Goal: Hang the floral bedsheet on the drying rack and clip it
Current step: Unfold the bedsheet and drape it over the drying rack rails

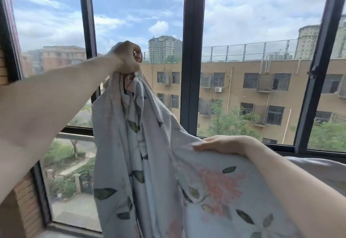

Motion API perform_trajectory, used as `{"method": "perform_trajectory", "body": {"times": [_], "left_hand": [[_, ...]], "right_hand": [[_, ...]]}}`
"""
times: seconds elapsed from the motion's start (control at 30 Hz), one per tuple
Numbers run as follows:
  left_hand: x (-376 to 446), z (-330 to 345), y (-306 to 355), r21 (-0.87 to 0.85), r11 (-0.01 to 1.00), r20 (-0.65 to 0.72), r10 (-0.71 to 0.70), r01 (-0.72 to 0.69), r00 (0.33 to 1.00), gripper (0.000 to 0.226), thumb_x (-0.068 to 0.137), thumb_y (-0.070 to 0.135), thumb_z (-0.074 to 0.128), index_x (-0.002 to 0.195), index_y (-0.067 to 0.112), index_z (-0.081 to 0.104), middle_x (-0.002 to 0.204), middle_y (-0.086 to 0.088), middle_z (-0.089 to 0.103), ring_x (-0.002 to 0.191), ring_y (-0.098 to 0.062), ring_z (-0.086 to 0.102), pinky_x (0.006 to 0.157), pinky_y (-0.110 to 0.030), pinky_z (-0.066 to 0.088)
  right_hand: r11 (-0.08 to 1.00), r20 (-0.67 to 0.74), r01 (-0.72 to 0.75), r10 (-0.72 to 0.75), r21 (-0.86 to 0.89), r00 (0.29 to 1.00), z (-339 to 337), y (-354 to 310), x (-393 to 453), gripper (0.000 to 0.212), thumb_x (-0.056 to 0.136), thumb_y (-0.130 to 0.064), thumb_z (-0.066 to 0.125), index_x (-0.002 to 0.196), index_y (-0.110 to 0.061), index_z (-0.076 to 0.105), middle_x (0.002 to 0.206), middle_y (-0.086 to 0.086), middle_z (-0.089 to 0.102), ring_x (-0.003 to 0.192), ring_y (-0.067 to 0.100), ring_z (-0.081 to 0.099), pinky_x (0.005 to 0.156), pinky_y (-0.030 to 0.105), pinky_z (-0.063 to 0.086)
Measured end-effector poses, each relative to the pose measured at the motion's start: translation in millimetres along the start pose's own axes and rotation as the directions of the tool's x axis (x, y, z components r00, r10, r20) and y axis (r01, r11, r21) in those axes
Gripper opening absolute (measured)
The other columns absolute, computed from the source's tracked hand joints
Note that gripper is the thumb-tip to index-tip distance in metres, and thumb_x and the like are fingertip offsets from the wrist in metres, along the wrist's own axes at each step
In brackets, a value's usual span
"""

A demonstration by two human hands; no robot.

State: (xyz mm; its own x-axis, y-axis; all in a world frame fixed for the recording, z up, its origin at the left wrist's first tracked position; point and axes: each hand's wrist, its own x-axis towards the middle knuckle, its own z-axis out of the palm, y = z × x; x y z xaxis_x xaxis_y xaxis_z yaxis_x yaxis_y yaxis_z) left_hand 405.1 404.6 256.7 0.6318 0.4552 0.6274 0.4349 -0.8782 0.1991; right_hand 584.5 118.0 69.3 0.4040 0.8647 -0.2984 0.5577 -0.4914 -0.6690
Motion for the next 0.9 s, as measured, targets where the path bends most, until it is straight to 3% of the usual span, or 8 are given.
{"method": "perform_trajectory", "body": {"times": [0.2,0.3,0.43,0.53,0.6,0.7,0.77,0.9], "left_hand": [[49,-25,-31,0.11,0.988,-0.079,0.119,-0.11,0.99,0.025,0.084,0.018,0.08,0.104,0.02,0.066,0.107,-0.009,0.065,0.102,-0.031,0.058,0.085,-0.036,0.044],[78,-14,-38,0.076,0.984,-0.054,0.165,-0.161,0.985,0.032,0.086,0.027,0.084,0.108,0.014,0.064,0.107,-0.01,0.063,0.097,-0.026,0.052,0.084,-0.035,0.041],[105,32,-51,0.014,0.983,0.041,0.184,-0.185,0.982,0.042,0.081,0.034,0.089,0.107,0.012,0.064,0.102,-0.008,0.064,0.094,-0.026,0.056,0.084,-0.035,0.045],[113,92,-76,0.052,0.984,0.134,0.165,-0.173,0.977,0.044,0.074,0.053,0.087,0.097,0.026,0.061,0.1,-0.003,0.069,0.09,-0.025,0.063,0.088,-0.039,0.054],[114,137,-94,0.108,0.97,0.213,0.191,-0.218,0.958,0.045,0.072,0.065,0.082,0.092,0.033,0.058,0.097,0.002,0.068,0.089,-0.025,0.065,0.086,-0.04,0.056],[99,192,-116,0.167,0.954,0.354,0.179,-0.25,0.918,0.045,0.075,0.067,0.079,0.096,0.033,0.061,0.097,0.003,0.068,0.087,-0.022,0.064,0.077,-0.033,0.052],[84,226,-130,0.218,0.94,0.472,0.134,-0.263,0.871,0.042,0.075,0.066,0.076,0.097,0.034,0.06,0.1,0.005,0.07,0.089,-0.021,0.064,0.078,-0.033,0.054],[58,259,-143,0.248,0.916,0.671,0.073,-0.316,0.738,0.046,0.08,0.072,0.069,0.099,0.031,0.062,0.099,0.008,0.067,0.091,-0.016,0.063,0.078,-0.034,0.053]], "right_hand": [[0.998,-0.08,0.026,-0.022,0.051,0.997,2,-8,0,0.063,0.084,-0.079,0.056,0.129,-0.037,0.064,0.12,-0.007,0.075,0.105,0.018,0.074,0.102,0.046,0.055],[0.999,-0.123,-0.012,0.017,0.04,0.992,6,-19,0,0.068,0.08,-0.091,0.042,0.129,-0.048,0.061,0.123,-0.011,0.072,0.106,0.013,0.072,0.102,0.04,0.053],[0.958,-0.215,-0.258,0.28,0.128,0.935,2,-19,8,0.104,0.056,-0.109,0.028,0.127,-0.043,0.066,0.123,0.0,0.072,0.102,0.022,0.073,0.102,0.042,0.051],[0.898,-0.214,-0.441,0.43,-0.002,0.877,1,-17,16,0.121,0.057,-0.108,0.016,0.145,-0.036,0.056,0.143,0.003,0.061,0.122,0.027,0.063,0.106,0.041,0.043],[0.828,-0.192,-0.556,0.536,-0.072,0.822,4,-17,24,0.111,0.073,-0.098,0.012,0.152,-0.029,0.048,0.152,0.004,0.051,0.138,0.028,0.05,0.109,0.04,0.037],[0.781,-0.151,-0.569,0.549,-0.258,0.822,1,-6,37,0.065,0.102,-0.066,0.036,0.159,-0.034,0.031,0.16,-0.003,0.037,0.146,0.026,0.038,0.114,0.041,0.032],[0.723,-0.15,-0.57,0.561,-0.389,0.814,1,3,46,0.05,0.105,-0.042,0.046,0.154,-0.031,0.04,0.158,-0.001,0.042,0.14,0.026,0.044,0.115,0.042,0.036],[0.672,-0.16,-0.567,0.568,-0.477,0.808,6,9,57,0.042,0.101,-0.034,0.054,0.14,-0.022,0.058,0.144,0.002,0.056,0.125,0.026,0.056,0.104,0.04,0.046]]}}
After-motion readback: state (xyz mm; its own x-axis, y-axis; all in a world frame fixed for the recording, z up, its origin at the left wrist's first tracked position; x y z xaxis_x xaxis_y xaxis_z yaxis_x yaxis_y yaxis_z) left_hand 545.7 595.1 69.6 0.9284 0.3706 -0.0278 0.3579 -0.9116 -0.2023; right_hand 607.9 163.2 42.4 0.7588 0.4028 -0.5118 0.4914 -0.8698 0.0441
